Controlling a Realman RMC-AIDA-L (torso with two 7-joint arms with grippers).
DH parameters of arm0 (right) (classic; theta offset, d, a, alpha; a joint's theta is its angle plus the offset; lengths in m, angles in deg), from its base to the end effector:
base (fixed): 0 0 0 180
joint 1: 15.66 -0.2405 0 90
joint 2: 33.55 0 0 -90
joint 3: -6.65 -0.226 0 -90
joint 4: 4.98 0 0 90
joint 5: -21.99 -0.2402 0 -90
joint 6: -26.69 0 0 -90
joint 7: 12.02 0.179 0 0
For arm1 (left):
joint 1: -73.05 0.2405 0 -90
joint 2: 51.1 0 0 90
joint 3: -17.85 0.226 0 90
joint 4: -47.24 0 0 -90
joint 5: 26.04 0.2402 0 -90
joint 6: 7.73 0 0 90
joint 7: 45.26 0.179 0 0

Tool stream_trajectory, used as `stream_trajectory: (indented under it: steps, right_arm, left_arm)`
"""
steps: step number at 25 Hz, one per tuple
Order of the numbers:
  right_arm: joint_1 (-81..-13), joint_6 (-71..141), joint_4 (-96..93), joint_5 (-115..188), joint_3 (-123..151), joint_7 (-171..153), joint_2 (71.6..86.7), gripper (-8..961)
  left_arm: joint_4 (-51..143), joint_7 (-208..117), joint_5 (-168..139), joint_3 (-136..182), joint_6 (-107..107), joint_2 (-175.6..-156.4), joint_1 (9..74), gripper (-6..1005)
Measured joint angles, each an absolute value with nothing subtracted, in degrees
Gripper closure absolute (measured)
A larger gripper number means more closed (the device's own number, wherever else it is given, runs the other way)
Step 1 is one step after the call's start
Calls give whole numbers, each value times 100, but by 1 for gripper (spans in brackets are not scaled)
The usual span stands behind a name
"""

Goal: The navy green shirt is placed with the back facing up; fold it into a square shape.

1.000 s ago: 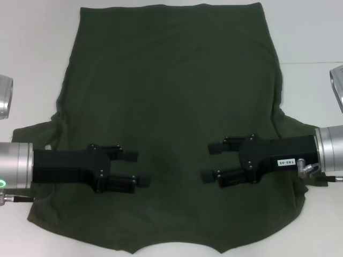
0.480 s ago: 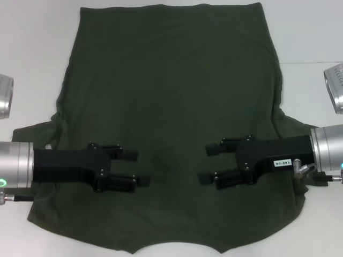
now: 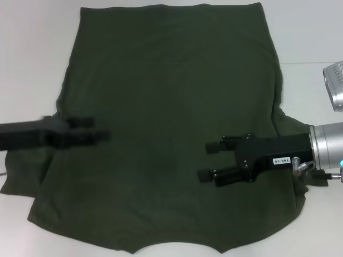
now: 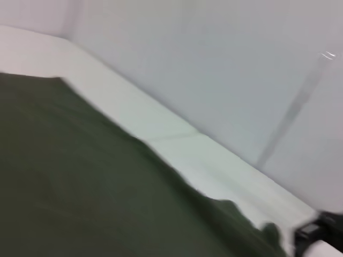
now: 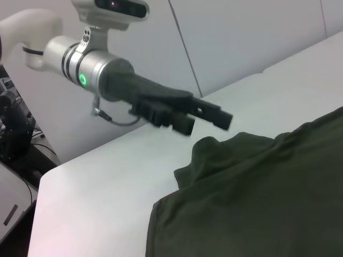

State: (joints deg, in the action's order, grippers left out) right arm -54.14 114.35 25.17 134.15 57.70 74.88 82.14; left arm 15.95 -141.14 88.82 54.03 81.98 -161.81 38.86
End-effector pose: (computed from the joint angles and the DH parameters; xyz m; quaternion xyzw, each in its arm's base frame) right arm 0.2080 0.3639 -0.0436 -0.9527 0.2275 0.1990 0.0309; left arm -0.2570 0.3765 0.0302 -0.8965 -0.3476 -0.2478 0.1187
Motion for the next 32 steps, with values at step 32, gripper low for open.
stream_trajectory:
  steps: [32]
  right_arm:
    - [-5600, 11412, 2525, 13556, 5771, 7555, 8158, 23]
  left_arm:
    - [904, -16954, 11202, 3928, 6901, -15995, 4273, 125]
